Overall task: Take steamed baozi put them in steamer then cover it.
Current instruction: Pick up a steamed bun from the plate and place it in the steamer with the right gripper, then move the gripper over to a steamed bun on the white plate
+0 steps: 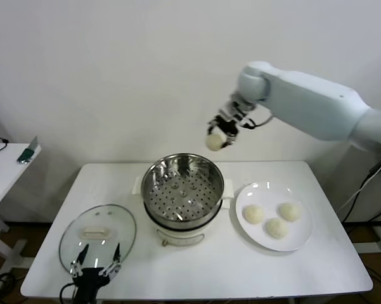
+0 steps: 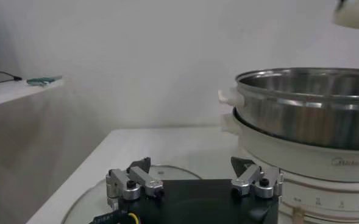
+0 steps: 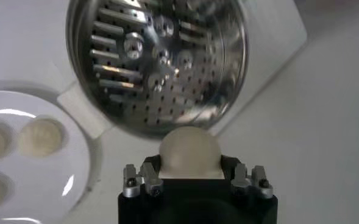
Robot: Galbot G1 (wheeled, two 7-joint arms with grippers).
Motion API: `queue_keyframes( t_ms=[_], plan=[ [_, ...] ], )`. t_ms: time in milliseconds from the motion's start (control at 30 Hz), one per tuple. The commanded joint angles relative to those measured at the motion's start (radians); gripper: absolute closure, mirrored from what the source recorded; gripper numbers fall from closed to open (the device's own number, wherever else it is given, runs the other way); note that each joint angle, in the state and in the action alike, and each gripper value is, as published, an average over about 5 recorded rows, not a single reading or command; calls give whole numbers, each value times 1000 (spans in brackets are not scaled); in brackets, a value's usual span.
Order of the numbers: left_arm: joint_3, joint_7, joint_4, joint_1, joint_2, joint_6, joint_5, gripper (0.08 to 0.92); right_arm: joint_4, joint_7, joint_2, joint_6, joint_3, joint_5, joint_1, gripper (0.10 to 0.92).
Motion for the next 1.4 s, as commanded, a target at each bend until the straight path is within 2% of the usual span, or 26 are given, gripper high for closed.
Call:
queue_keyframes(
  t_ms=[33, 200, 300, 800, 900, 1067, 1200, 1300, 1400],
  plan=[
    [2, -1, 5, -2, -1, -14, 22, 177, 43, 54, 157, 237, -87, -199, -9, 372],
    [8, -1, 7, -2, -4, -17, 24, 177, -83, 154, 169, 302, -31, -451, -156, 372],
    [10, -1, 10, -2, -4, -17, 23, 177, -156, 191, 177, 330, 8, -519, -228, 372],
    [11, -1, 19, -14, -5, -15, 20, 177, -271, 223, 203, 348, 60, -574, -326, 369],
    [10, -1, 20, -14, -4, -16, 19, 177, -295, 225, 214, 354, 68, -576, -330, 328],
    [10, -3, 22, -15, -4, -19, 18, 177, -311, 232, 223, 365, 71, -548, -327, 219],
    [12, -5, 23, -17, -5, -20, 18, 177, -283, 219, 210, 372, 65, -483, -290, 204],
    [15, -5, 21, -17, -7, -19, 19, 177, -232, 166, 176, 380, 23, -351, -209, 203],
    [17, -5, 18, -17, -10, -17, 21, 177, -182, 81, 121, 364, -37, -143, -99, 202]
  ],
)
